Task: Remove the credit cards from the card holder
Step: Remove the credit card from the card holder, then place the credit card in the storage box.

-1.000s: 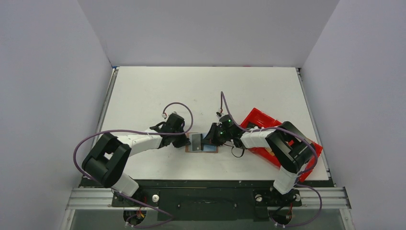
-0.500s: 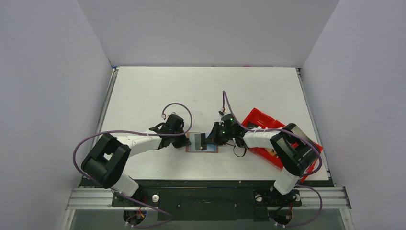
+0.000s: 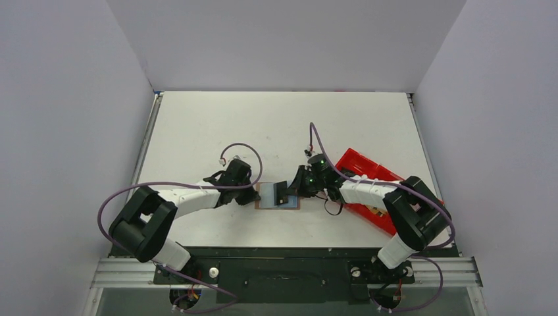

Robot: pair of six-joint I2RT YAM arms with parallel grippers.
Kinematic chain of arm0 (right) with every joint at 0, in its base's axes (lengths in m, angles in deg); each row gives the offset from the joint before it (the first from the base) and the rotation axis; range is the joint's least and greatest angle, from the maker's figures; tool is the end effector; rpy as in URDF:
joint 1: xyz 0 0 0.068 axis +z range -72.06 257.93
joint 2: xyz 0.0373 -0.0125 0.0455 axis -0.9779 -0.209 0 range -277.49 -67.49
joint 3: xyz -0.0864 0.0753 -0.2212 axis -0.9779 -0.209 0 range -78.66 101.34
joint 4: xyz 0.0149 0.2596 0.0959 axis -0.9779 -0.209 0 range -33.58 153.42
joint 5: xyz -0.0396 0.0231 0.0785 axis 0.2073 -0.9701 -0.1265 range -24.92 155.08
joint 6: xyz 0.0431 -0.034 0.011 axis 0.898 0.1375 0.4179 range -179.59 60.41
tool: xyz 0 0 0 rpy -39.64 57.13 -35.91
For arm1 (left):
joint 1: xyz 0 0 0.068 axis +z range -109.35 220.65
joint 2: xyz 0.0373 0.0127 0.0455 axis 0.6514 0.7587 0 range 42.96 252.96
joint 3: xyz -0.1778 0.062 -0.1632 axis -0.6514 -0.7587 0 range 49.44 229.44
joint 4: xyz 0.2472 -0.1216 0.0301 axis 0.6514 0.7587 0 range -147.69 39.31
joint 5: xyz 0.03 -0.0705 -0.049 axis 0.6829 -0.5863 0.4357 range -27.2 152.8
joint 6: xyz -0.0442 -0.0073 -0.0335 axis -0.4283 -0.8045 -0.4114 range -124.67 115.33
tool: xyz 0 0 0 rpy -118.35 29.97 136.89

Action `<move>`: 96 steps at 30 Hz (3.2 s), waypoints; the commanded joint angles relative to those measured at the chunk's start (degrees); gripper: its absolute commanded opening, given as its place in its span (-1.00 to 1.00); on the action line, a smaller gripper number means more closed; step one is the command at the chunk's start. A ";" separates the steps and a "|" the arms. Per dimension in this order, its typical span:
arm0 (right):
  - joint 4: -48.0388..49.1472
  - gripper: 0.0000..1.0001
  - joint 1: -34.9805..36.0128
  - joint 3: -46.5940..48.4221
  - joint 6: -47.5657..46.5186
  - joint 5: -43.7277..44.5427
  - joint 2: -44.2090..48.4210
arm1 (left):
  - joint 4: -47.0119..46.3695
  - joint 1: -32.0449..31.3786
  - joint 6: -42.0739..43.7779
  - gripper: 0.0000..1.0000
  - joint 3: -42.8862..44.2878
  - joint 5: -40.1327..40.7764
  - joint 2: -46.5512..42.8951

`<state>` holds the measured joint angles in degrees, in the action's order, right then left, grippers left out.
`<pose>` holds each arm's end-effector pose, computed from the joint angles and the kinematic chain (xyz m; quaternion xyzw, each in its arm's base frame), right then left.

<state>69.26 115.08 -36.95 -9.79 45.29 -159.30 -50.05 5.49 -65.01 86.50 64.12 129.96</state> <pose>0.2476 0.2040 0.1136 0.0337 0.9095 0.3783 0.1689 0.2312 -0.1618 0.0960 -0.2124 0.9364 -0.1992 0.1959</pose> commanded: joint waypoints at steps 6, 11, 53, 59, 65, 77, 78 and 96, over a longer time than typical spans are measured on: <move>-3.83 -1.00 -0.40 2.60 -2.47 2.73 4.46 | 21.03 0.09 4.91 -1.00 -2.73 5.92 1.77; -7.12 -1.00 -0.38 4.44 -3.32 3.43 5.49 | 23.24 0.09 6.47 -1.00 1.39 6.05 0.41; 11.42 -1.00 -5.76 4.13 15.09 -18.53 11.15 | -28.14 14.06 -0.33 -0.02 1.23 -41.15 -9.95; 12.08 -1.00 -5.70 3.92 15.41 -18.96 11.07 | -32.15 14.00 -3.37 -0.31 0.59 -42.37 -9.06; 14.71 -0.50 -5.53 3.05 16.47 -19.36 11.08 | -41.42 13.89 -9.93 -1.00 -1.48 -44.01 -7.30; 22.12 -0.80 -5.40 0.64 21.39 -19.83 10.31 | -55.28 13.67 -20.31 -1.00 -2.53 -44.88 -3.00; 22.06 -0.87 -5.41 0.60 21.43 -19.73 10.37 | -55.37 13.63 -20.29 -1.00 -2.39 -44.99 -2.76; -32.81 -1.00 -8.11 7.92 2.14 25.72 26.09 | 5.04 13.67 14.89 -0.27 11.55 -25.42 -14.74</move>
<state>56.17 107.98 -33.15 -1.42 48.22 -137.49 -60.19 19.26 -60.83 94.48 31.16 118.92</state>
